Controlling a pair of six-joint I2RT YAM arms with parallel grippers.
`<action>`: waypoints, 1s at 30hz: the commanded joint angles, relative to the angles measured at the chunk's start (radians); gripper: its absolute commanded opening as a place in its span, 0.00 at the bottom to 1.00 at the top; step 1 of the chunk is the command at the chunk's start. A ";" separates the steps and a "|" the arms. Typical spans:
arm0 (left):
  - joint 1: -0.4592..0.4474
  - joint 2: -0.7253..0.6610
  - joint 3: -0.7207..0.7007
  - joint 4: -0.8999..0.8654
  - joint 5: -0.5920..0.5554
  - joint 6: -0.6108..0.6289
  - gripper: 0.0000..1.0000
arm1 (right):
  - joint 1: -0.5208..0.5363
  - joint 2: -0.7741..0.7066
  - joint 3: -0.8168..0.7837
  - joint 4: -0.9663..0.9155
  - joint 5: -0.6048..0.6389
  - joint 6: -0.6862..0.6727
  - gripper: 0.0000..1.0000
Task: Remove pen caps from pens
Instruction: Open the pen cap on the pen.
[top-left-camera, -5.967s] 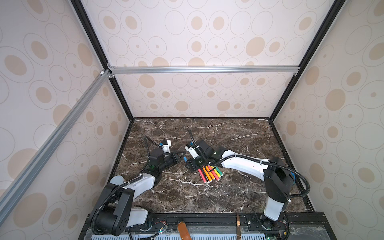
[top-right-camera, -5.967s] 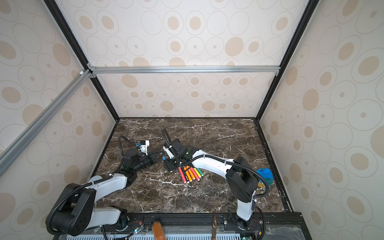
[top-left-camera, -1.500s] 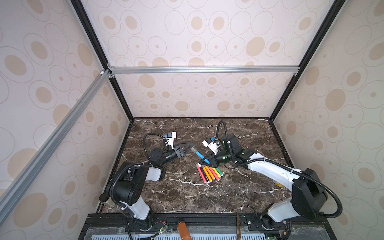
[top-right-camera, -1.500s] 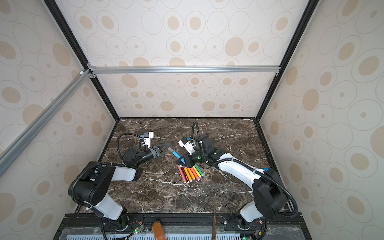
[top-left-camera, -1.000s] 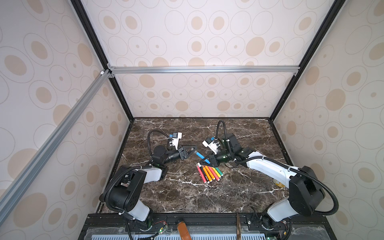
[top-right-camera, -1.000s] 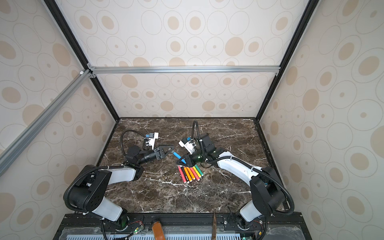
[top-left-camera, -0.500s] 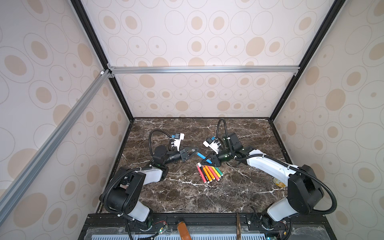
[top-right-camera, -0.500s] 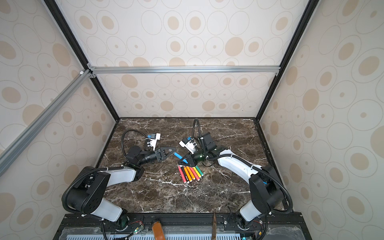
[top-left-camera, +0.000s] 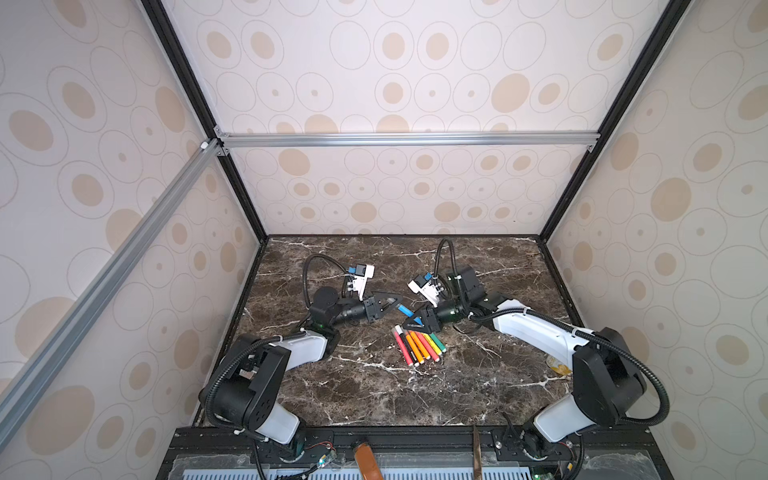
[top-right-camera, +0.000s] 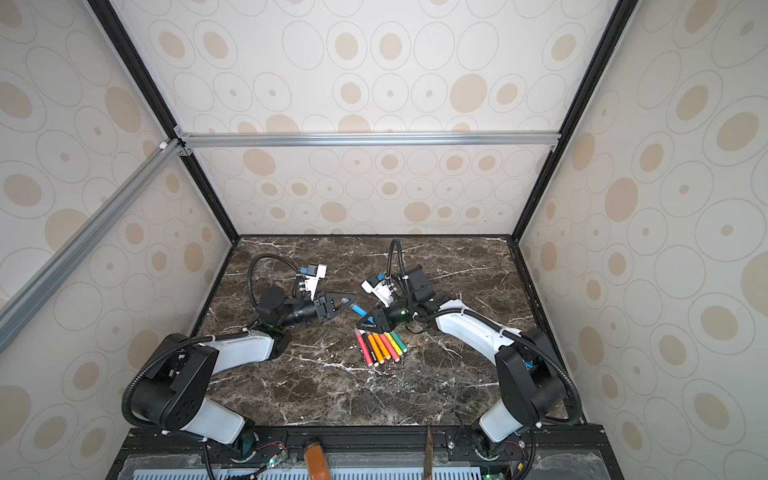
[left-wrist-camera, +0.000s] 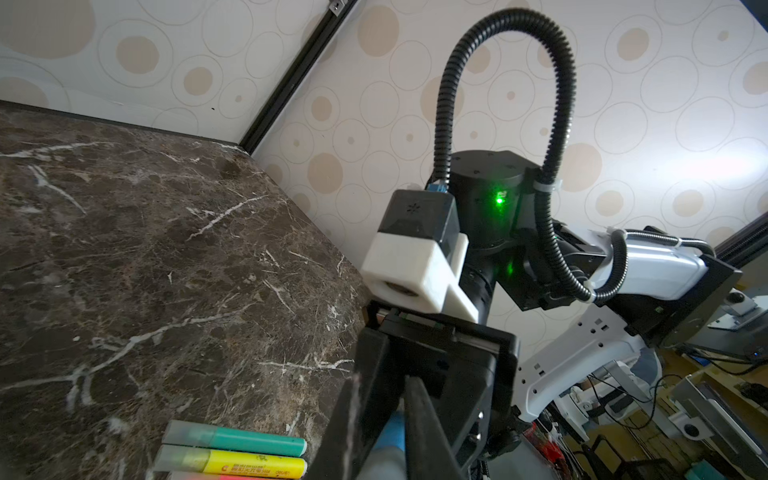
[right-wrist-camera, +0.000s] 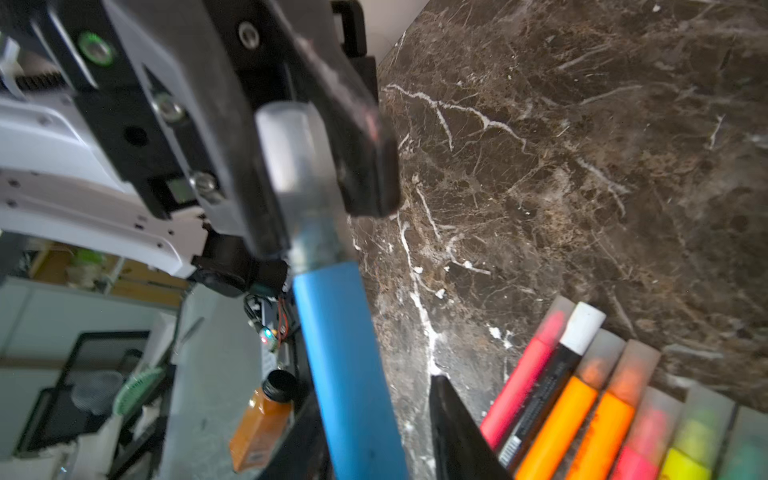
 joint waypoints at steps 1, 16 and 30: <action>-0.026 -0.023 0.059 -0.129 0.016 0.123 0.00 | -0.001 0.033 0.035 -0.012 -0.021 0.009 0.43; -0.046 -0.023 0.144 -0.384 -0.016 0.278 0.00 | 0.000 0.049 0.067 -0.049 -0.067 -0.019 0.00; -0.046 -0.028 0.014 -0.069 -0.119 0.090 0.54 | 0.000 0.003 -0.033 0.168 0.058 0.135 0.00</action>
